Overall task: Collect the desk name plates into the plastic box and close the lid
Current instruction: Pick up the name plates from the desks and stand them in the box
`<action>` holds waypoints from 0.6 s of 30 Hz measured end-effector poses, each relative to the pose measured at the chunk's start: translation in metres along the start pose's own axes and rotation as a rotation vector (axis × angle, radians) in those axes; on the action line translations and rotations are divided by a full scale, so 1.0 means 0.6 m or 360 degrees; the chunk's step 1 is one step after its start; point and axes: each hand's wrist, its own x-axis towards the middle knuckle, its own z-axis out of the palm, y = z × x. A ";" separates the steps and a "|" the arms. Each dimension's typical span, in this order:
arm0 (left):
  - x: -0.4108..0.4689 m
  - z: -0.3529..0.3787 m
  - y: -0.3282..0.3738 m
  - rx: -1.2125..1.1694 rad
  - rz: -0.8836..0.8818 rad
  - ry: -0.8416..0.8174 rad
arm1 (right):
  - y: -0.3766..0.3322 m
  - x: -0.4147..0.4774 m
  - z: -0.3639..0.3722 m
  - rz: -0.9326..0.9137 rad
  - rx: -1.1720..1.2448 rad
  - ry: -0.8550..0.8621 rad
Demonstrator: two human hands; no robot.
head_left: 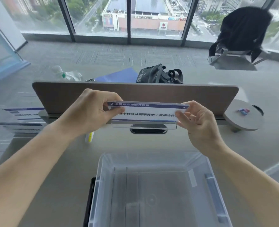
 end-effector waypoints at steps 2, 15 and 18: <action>-0.005 -0.027 0.047 0.0050 -0.0014 0.0012 | -0.034 -0.021 -0.019 -0.0030 0.0041 0.0040; -0.025 -0.011 0.310 0.0684 0.0059 -0.0526 | -0.135 -0.117 -0.120 -0.0193 -0.0177 -0.0125; -0.051 0.024 0.310 0.0403 -0.0158 -0.0585 | -0.105 -0.148 -0.123 -0.0023 -0.0211 0.0121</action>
